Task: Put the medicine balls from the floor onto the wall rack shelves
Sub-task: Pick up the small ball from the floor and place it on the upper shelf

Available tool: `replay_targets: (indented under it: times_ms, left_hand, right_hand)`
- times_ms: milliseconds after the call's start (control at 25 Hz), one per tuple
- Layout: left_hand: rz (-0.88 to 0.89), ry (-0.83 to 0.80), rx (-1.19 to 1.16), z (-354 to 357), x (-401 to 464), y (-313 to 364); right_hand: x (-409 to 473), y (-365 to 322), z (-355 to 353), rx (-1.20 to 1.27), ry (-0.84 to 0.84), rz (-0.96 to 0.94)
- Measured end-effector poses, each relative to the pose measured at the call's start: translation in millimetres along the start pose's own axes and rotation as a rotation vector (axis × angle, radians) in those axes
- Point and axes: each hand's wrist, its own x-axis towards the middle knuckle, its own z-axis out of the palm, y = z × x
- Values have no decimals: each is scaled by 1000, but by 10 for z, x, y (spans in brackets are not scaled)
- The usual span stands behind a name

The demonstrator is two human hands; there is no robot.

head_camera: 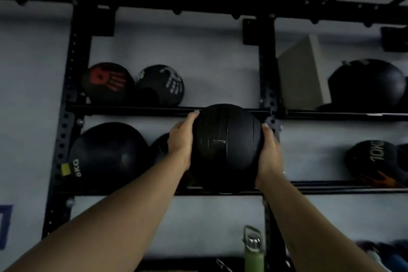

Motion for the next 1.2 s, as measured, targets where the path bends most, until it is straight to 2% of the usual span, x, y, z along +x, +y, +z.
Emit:
replay_targets:
  times_ms: [320,640,800,960,1120,1200]
  left_hand:
    - [226,91,-68,143,1359,145]
    - [425,111,-69,808,3036,193]
    - [497,112,-66,924,3737,264]
    - [498,74,-58,932,4452,236]
    - [563,43,47,979,4823,49]
    - [639,20,165,994,4979,-126]
  right_hand:
    - [1341,49,907,25,-149,-129]
    - [3344,159,1621,137,-305,-284]
    - [3991,209,1997,174,-317,-361]
    - [4534,407,2307,149,-282,-433]
    - [4933,683,2357,145,-321,-384]
    - [5052,796,2376,67,-311,-424]
